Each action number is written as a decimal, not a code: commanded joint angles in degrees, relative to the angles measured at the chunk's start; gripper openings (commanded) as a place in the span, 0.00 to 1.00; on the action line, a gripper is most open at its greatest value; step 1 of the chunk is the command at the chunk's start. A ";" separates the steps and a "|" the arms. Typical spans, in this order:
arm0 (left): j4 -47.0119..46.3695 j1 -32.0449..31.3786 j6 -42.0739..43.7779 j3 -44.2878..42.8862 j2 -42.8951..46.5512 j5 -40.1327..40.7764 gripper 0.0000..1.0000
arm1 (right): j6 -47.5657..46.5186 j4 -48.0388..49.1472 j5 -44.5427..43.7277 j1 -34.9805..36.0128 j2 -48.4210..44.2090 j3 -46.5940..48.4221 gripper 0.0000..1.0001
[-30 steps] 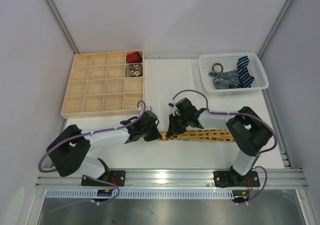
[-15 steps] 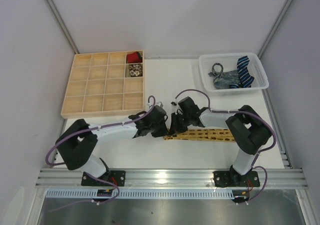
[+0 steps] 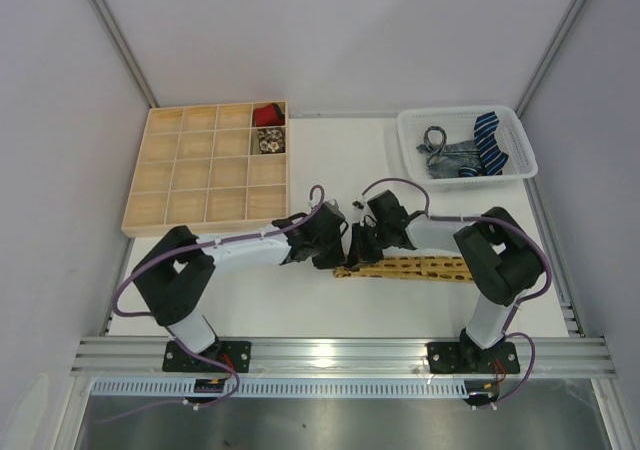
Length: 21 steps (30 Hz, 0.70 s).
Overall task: Roll the ties
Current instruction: Roll the tie
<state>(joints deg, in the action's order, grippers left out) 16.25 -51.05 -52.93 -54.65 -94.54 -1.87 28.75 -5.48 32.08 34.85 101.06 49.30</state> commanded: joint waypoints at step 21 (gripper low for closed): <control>9.49 -2.21 3.44 -9.24 -9.60 0.29 0.00 | -3.18 -7.63 -10.81 -6.02 -6.67 -3.32 0.00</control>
<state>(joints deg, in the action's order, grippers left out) 20.93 -52.29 -50.94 -62.37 -101.08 -2.74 25.41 -14.50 22.24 28.69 93.80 48.16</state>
